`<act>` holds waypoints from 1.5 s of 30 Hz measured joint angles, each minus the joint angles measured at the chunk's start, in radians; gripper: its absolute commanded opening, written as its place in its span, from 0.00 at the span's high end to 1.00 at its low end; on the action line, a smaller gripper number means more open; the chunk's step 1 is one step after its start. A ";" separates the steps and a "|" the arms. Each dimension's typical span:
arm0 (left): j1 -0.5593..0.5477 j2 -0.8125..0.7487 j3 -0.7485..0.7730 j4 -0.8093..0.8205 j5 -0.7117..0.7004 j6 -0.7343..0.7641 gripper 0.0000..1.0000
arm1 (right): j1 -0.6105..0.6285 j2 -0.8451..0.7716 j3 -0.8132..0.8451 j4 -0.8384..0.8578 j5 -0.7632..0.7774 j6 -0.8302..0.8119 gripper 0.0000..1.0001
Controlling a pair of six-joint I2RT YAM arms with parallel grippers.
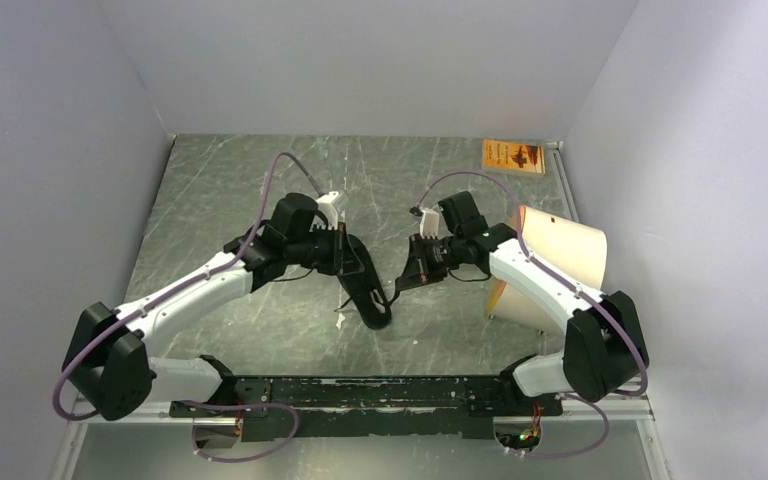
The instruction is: Tie the shoes
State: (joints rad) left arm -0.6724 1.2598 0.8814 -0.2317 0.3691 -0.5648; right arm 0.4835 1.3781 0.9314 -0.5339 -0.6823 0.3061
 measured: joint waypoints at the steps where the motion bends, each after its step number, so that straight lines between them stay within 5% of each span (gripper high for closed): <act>1: 0.000 0.013 0.012 -0.009 -0.002 0.008 0.95 | 0.004 -0.004 0.000 -0.003 -0.002 -0.003 1.00; 11: 0.000 0.098 0.055 -0.090 -0.027 0.068 0.95 | 0.053 -0.064 0.050 -0.018 -0.060 -0.036 1.00; 20: 0.022 0.063 -0.082 -0.048 -0.014 0.111 0.95 | 0.071 -0.073 0.107 -0.008 -0.148 -0.039 1.00; 32: 0.093 0.114 -0.150 0.233 0.108 0.194 0.95 | 0.098 0.037 0.211 0.080 -0.268 0.024 1.00; 45: 0.128 0.151 -0.309 0.578 0.225 0.283 0.91 | 0.076 0.094 0.286 0.138 -0.158 0.140 1.00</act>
State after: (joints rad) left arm -0.5446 1.4109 0.5728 0.3462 0.5941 -0.2813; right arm 0.5594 1.4719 1.2179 -0.3958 -0.8402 0.4465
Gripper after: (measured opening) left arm 0.068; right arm 0.008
